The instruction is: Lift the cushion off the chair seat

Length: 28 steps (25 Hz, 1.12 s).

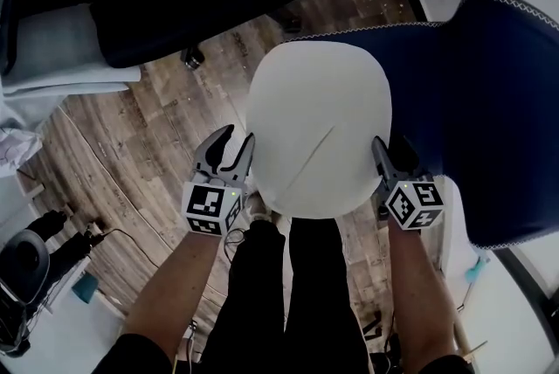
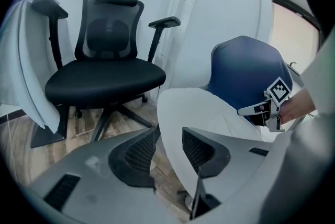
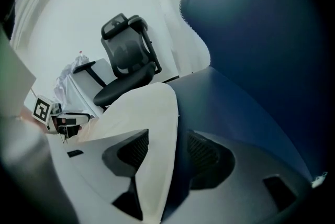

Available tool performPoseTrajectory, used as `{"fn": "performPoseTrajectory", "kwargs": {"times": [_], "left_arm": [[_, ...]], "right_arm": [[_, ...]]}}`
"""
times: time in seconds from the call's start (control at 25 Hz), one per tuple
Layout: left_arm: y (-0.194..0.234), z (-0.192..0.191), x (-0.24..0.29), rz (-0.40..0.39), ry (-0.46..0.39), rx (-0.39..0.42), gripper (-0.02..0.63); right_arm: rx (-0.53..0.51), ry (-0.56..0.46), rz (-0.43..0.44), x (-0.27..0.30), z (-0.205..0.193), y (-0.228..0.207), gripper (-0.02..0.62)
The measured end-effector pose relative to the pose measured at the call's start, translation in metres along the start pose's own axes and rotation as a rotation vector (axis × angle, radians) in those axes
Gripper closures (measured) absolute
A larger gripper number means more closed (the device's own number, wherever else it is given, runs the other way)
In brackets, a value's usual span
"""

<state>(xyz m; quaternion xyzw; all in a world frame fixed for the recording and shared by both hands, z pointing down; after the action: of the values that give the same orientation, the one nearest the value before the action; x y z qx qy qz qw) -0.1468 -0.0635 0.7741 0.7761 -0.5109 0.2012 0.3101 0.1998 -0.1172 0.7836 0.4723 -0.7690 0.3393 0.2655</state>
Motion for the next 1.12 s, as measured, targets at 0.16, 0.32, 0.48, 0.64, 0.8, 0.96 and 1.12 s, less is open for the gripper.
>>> {"fn": "performPoseTrajectory", "kwargs": {"times": [0.16,0.32,0.48,0.64,0.8,0.96,1.12], "left_arm": [[0.0,-0.011,0.012,-0.032,0.044,-0.041,0.462],[-0.003,-0.02,0.021,-0.064,0.069,-0.089,0.462],[-0.002,-0.024,0.025,-0.068,0.08,-0.132,0.462],[0.001,-0.024,0.025,-0.06,0.094,-0.174,0.463],[0.005,-0.018,0.019,-0.044,0.09,-0.19,0.546],[-0.002,-0.015,0.013,-0.086,0.111,-0.128,0.604],[0.006,-0.012,0.01,0.021,0.093,-0.113,0.604]], "right_arm": [[-0.006,0.014,-0.012,0.006,-0.003,-0.001,0.374],[-0.033,0.012,-0.032,0.008,-0.005,-0.003,0.374],[-0.014,0.026,-0.009,0.008,-0.004,-0.004,0.385],[-0.013,0.029,-0.007,0.006,-0.002,0.0,0.493],[-0.014,0.013,-0.044,0.001,0.002,-0.002,0.574],[-0.005,0.004,-0.041,-0.004,0.003,0.0,0.575],[0.007,0.004,-0.042,-0.004,0.003,-0.001,0.575]]}}
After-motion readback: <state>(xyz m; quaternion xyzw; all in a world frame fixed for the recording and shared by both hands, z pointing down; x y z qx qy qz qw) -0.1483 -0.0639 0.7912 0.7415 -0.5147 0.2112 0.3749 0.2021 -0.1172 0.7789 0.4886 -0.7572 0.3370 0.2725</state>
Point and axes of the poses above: the fingertips, and each gripper's own axes: x forward along the fingers, y to its left, z out of its top, the point moved 7 cm from there along -x, backward along the fingers, and after that the axes turned 3 degrees about -z, right-handed, at the moved point
